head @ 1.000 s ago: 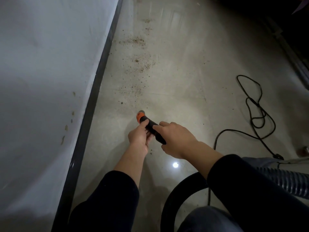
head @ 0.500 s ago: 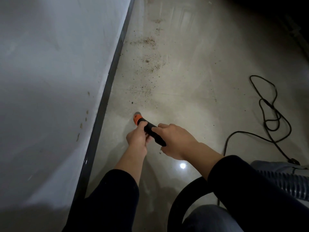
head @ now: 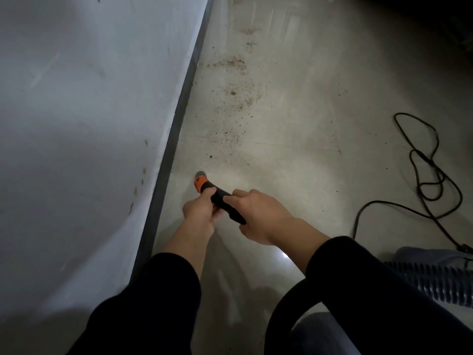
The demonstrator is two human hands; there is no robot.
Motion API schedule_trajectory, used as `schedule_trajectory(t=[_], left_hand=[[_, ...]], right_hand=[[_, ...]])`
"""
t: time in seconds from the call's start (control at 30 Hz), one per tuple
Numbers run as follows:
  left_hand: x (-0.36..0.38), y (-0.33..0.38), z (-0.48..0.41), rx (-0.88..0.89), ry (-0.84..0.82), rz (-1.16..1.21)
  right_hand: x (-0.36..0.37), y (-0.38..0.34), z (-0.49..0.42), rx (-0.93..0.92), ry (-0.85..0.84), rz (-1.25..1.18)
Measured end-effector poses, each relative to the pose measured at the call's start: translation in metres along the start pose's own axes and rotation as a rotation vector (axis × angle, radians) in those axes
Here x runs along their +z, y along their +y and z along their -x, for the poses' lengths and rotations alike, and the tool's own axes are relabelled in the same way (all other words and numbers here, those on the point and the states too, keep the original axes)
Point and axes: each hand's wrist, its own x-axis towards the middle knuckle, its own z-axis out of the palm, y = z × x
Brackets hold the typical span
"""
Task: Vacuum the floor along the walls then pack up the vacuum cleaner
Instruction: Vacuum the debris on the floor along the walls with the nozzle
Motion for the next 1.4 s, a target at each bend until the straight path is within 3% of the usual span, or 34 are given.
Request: schedule_trajectory(t=[0.13, 0.33, 1.4], left_hand=[[-0.015, 0.023, 0.0, -0.078, -0.121, -0.06], [-0.033, 0.043, -0.006, -0.119, -0.164, -0.129], [-0.032, 0.064, -0.034, -0.086, -0.115, -0.188]], right_hand=[[0.0, -0.007, -0.007, -0.018, 0.004, -0.001], [0.002, -0.017, -0.018, -0.051, 0.006, 0.001], [0.011, -0.019, -0.048, -0.041, 0.052, -0.015]])
